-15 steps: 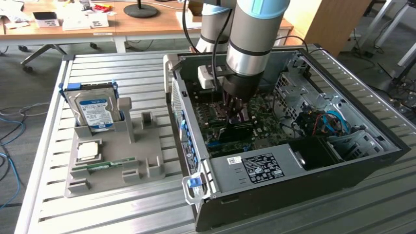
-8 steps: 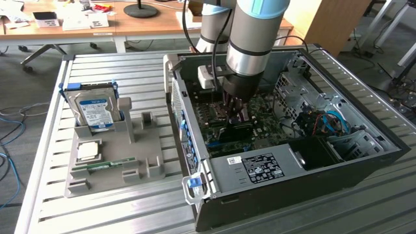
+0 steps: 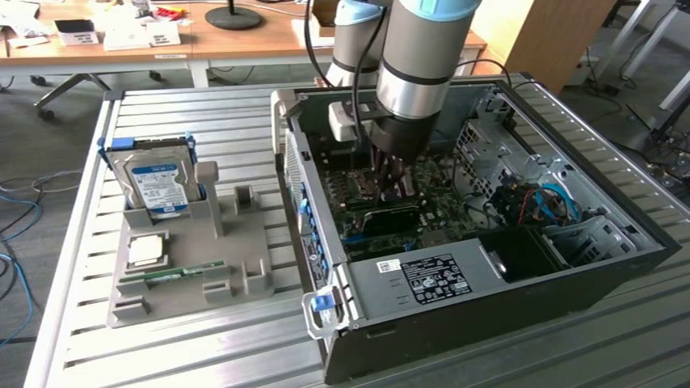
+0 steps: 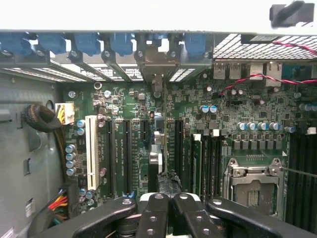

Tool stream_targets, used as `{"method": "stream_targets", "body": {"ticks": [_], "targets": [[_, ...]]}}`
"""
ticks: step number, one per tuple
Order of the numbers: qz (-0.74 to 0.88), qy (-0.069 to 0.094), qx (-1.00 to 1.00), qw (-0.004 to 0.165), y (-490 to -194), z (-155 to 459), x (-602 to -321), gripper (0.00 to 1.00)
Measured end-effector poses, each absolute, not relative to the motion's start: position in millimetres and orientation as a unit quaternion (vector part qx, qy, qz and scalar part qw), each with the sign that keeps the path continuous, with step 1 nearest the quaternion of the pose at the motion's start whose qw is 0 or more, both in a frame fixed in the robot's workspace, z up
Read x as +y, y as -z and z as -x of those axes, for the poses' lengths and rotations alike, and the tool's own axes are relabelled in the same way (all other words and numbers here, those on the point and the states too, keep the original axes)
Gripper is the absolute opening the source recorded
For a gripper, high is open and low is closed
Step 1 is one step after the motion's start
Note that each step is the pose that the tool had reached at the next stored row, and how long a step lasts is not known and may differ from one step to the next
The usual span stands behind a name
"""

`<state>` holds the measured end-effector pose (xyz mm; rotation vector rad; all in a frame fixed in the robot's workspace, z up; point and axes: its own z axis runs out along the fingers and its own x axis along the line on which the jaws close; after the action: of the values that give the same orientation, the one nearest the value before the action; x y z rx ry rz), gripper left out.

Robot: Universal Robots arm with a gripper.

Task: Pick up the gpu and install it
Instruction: 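Press down on the gpu until it lock into place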

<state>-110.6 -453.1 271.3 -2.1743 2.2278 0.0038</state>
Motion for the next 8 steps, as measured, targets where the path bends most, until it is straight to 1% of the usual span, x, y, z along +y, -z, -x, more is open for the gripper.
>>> {"method": "stream_targets", "body": {"ticks": [8], "targets": [[0.698, -0.001, 0.716, 0.014, -290.1, 110.6, -453.2, 0.11]]}}
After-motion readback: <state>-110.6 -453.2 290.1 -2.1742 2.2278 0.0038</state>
